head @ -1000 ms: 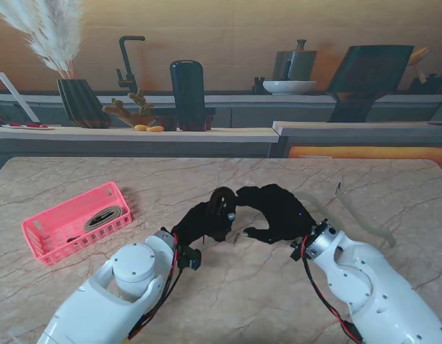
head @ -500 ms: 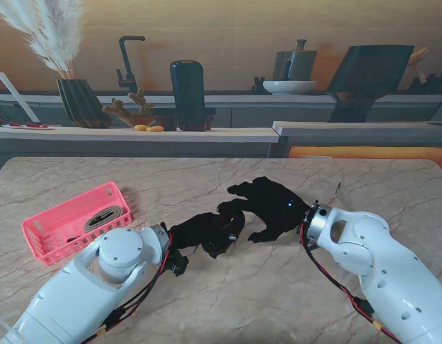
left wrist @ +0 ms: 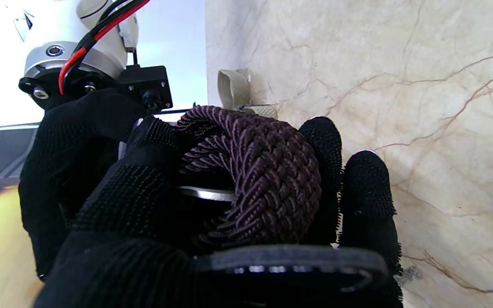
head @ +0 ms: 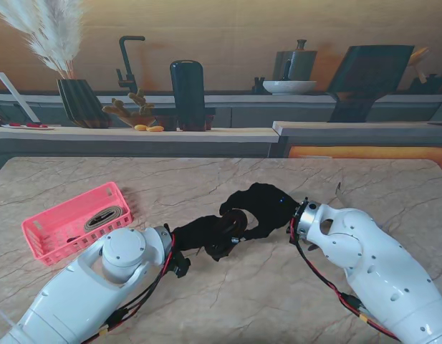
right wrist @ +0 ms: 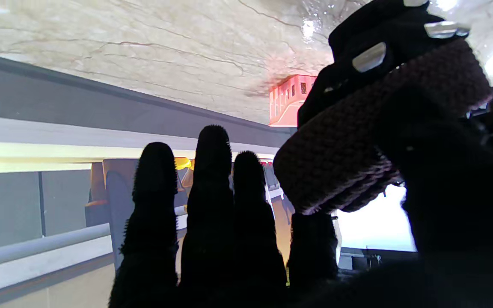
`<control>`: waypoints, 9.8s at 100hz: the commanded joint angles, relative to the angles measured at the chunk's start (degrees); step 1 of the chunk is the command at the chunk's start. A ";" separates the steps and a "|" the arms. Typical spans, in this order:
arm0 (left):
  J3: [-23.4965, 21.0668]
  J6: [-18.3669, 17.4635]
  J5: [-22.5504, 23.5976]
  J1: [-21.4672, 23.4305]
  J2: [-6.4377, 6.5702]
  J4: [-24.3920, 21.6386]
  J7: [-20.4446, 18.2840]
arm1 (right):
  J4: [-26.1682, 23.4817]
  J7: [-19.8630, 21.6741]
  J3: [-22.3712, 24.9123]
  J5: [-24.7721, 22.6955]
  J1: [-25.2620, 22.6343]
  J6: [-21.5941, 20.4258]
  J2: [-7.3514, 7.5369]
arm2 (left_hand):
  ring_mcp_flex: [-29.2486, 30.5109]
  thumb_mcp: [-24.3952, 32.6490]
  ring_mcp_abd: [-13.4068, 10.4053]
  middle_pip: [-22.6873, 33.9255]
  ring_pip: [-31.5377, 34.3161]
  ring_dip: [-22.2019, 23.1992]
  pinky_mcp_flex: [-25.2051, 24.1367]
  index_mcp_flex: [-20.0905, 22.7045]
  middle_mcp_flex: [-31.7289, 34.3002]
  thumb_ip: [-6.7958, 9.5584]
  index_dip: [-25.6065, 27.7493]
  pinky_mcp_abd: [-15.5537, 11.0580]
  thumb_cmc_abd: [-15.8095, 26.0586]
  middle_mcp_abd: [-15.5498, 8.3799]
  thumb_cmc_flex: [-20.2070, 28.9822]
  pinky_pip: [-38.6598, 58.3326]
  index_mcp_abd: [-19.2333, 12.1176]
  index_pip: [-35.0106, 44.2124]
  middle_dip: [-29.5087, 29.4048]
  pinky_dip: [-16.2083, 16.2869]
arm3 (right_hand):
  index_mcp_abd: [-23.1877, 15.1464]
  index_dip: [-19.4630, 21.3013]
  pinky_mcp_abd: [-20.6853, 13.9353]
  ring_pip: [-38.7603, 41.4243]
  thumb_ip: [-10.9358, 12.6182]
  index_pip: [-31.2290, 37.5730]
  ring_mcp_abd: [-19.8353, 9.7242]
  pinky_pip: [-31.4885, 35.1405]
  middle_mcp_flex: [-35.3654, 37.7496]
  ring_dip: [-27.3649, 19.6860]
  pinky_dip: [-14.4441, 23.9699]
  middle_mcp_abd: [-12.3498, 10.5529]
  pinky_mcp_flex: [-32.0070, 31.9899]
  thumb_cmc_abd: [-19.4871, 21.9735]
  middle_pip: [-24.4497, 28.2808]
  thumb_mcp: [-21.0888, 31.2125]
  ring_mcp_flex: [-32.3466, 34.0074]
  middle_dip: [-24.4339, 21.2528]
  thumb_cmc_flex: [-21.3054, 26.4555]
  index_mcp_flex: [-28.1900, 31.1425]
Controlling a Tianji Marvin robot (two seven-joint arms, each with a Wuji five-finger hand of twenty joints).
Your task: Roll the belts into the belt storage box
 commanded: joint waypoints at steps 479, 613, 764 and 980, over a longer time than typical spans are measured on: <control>-31.25 10.72 82.39 17.92 4.55 3.57 29.10 | 1.80 -10.08 -1.02 28.80 -7.21 30.30 -7.92 | -36.67 7.33 -7.25 -13.57 -24.40 -2.75 -21.83 5.09 -21.97 2.64 -2.06 -7.53 1.72 -7.43 3.81 -3.12 -12.27 5.19 -14.87 10.13 | 2.31 0.61 5.65 11.46 3.03 -0.86 9.60 8.89 6.96 7.38 3.45 6.92 -2.46 10.50 4.54 -5.36 3.04 2.33 2.53 12.65; -30.21 11.63 82.85 18.52 5.00 2.67 23.16 | 2.13 -10.54 -1.01 29.63 -7.22 31.00 -8.18 | -52.77 -9.31 -12.33 -28.63 -53.04 -25.33 -28.67 4.14 -44.89 5.55 -3.68 -16.82 3.48 -10.29 -8.94 -66.73 -17.90 -12.22 -31.74 -16.08 | 2.05 -1.65 5.53 12.68 2.70 0.39 9.32 9.49 7.21 8.00 3.96 7.06 -2.40 13.57 5.06 -8.89 3.03 2.42 3.77 12.39; -32.02 7.27 89.60 19.78 5.50 -3.41 18.91 | 3.96 -13.98 -1.49 29.97 -6.58 30.18 -9.07 | -48.36 8.77 -9.24 -25.98 -45.26 -25.49 -26.01 14.62 -28.88 1.31 -4.94 -11.96 -2.88 -7.09 0.54 -66.49 -12.51 0.30 -28.19 -14.05 | 0.77 -7.83 4.76 15.18 1.32 8.66 7.85 10.75 7.55 8.82 3.84 6.62 -1.55 15.29 7.24 -10.00 3.68 2.55 7.40 10.39; -31.17 7.77 82.23 20.27 4.11 -1.31 30.78 | 5.37 -16.06 -1.52 29.79 -6.26 29.30 -9.51 | -24.01 4.23 0.51 -6.46 -18.46 -0.24 -17.52 3.46 -12.15 2.83 5.73 -3.03 -1.81 -3.60 -10.27 -7.63 -9.86 -3.12 -5.90 11.51 | -0.72 -9.59 4.54 16.48 1.02 17.54 7.19 11.30 8.64 9.10 3.45 6.17 -1.07 15.80 8.59 -9.77 4.57 2.55 10.77 10.33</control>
